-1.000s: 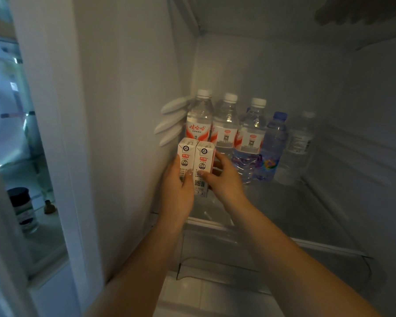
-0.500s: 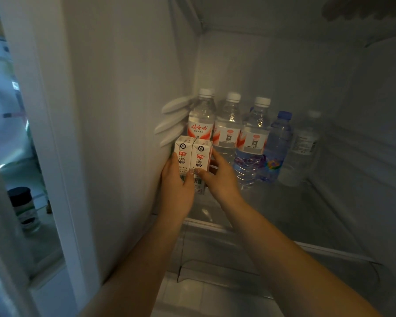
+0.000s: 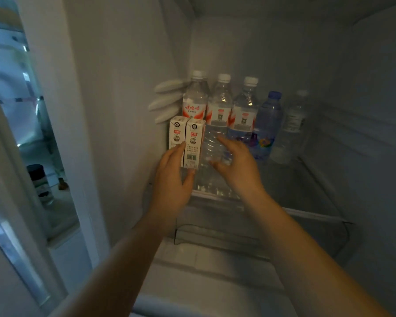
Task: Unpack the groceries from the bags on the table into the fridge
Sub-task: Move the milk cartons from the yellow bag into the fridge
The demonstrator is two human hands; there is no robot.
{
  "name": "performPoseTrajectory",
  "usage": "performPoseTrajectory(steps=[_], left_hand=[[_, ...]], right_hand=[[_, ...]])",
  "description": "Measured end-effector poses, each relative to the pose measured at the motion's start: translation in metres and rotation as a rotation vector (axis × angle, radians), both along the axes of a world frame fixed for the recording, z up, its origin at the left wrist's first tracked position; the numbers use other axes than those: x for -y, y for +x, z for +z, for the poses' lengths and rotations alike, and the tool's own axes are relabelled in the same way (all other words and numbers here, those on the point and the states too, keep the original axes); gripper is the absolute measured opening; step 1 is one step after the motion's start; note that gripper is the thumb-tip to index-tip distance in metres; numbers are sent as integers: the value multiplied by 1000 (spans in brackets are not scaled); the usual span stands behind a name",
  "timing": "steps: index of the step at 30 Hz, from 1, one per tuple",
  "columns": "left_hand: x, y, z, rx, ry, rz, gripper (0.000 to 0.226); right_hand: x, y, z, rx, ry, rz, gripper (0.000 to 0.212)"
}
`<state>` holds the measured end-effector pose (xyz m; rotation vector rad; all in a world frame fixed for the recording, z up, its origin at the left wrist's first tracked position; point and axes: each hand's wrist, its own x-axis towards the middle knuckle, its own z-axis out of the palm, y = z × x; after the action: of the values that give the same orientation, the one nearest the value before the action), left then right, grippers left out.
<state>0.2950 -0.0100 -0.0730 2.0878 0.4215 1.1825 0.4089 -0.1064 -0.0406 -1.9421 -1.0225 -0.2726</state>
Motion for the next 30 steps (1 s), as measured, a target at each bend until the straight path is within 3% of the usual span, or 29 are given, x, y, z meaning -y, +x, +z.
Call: performPoseTrajectory(steps=[9,14,24,30], left_hand=[[37,-53,-18,-201,249,-97,58],[52,-101,-31,-268,376,-210,56],[103,-230,-81,-450,442,-423,52],[166,-270,-103,-439,583,-622,52]], right_hand=[[81,-58,-29,124,-31,-141,60],[127,-111,-46,149,-157,-286,61],[210,-284,-96,66,-420,-506,60],[277,-374,-119,-42,-528,-650,62]])
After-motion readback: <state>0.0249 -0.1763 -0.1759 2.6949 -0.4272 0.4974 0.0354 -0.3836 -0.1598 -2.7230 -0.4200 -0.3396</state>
